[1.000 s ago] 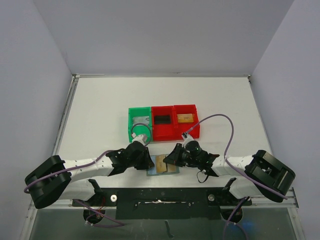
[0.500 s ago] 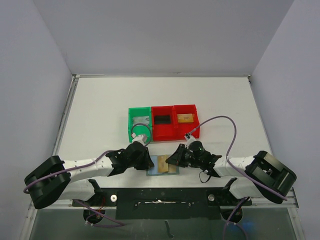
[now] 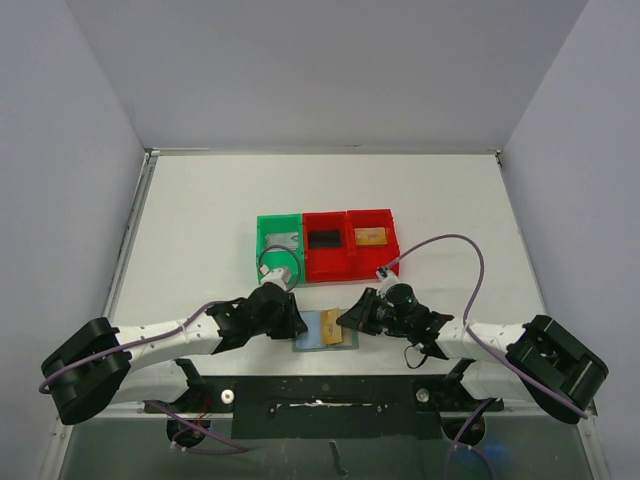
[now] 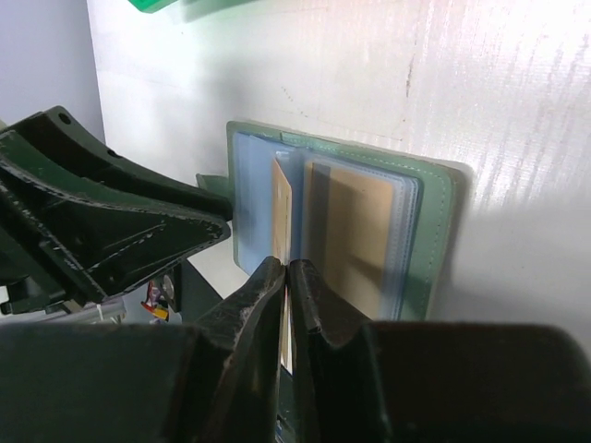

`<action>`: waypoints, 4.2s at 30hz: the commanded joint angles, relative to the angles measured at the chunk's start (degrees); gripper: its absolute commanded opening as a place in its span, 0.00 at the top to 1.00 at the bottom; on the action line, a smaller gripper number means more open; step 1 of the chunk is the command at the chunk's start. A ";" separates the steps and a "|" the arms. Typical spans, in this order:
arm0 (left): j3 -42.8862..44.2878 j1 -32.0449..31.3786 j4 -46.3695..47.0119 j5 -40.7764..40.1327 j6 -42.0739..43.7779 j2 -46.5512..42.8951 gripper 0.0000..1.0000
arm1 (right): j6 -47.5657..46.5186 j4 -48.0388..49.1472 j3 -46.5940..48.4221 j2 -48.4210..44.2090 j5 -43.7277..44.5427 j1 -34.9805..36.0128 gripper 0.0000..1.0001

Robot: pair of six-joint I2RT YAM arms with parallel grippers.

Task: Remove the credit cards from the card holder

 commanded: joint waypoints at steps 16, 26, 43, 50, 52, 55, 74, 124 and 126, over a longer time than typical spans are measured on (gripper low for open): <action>2.38 -0.74 15.07 7.54 -3.90 7.64 0.79 | -0.25 1.45 0.37 1.52 0.98 -0.40 0.91; 3.73 -1.39 5.89 0.60 0.01 10.92 0.85 | -0.18 7.11 -0.63 2.36 -0.97 -0.35 0.78; 3.59 -3.58 2.96 -3.51 0.28 12.31 0.90 | 0.28 13.00 1.90 11.09 -3.00 2.16 0.82; 3.99 -3.57 2.83 -3.44 0.46 12.43 0.91 | -0.12 9.45 1.32 8.33 -1.49 2.20 0.77; 3.99 -3.60 2.83 -3.37 0.45 12.28 0.91 | -0.32 9.11 0.83 7.42 -1.41 2.20 0.78; 4.12 -3.57 2.83 -3.33 0.54 12.09 0.91 | -0.64 9.06 0.56 6.81 -2.06 2.15 0.84; 3.05 -3.44 4.39 -5.16 -1.15 0.49 0.55 | -12.41 -7.72 0.93 -15.99 7.98 0.97 1.00; 17.41 24.47 -21.92 -16.70 29.81 -21.97 0.26 | -115.23 -9.22 30.00 11.09 -3.97 -20.77 1.00; 17.15 24.55 -21.58 -16.09 29.72 -22.37 0.26 | -116.58 -9.67 30.16 11.74 -4.68 -20.72 1.00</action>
